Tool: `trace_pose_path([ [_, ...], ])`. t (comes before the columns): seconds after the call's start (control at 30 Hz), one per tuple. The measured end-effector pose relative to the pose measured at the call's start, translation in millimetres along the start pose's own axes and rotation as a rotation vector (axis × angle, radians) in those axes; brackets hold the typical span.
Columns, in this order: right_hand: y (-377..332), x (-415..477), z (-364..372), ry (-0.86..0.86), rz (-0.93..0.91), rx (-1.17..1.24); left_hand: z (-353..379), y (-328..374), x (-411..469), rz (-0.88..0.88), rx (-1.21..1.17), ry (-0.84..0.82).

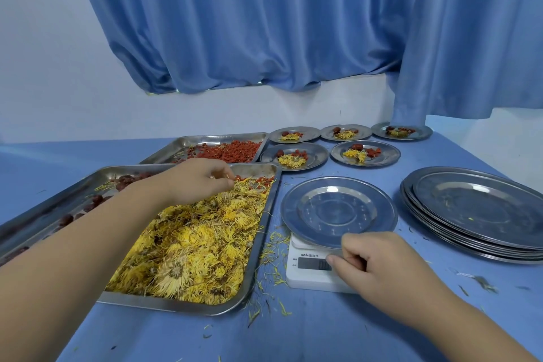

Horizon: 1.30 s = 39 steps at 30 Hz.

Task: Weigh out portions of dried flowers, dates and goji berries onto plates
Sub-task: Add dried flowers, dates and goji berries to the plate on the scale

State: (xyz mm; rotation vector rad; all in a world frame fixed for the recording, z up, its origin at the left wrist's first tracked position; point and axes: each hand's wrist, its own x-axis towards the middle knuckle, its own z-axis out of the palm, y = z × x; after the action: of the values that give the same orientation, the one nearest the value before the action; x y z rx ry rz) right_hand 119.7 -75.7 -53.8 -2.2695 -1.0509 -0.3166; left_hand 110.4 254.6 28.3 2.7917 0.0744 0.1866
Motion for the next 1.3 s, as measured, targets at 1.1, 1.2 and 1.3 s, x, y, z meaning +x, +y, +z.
trace_pose_path([
  [1.1,-0.7,-0.3,-2.4,-0.009,0.009,-0.008,25.6,-15.8,32.0,-0.153,0.272,-0.030],
  [1.2,-1.6,-0.5,-2.6,-0.017,0.014,-0.005,24.2,-17.6,33.7,-0.150,0.286,-0.006],
  [1.3,-2.0,-0.2,-3.0,-0.014,0.015,0.004,16.4,-17.6,30.4,-0.139,0.193,0.051],
])
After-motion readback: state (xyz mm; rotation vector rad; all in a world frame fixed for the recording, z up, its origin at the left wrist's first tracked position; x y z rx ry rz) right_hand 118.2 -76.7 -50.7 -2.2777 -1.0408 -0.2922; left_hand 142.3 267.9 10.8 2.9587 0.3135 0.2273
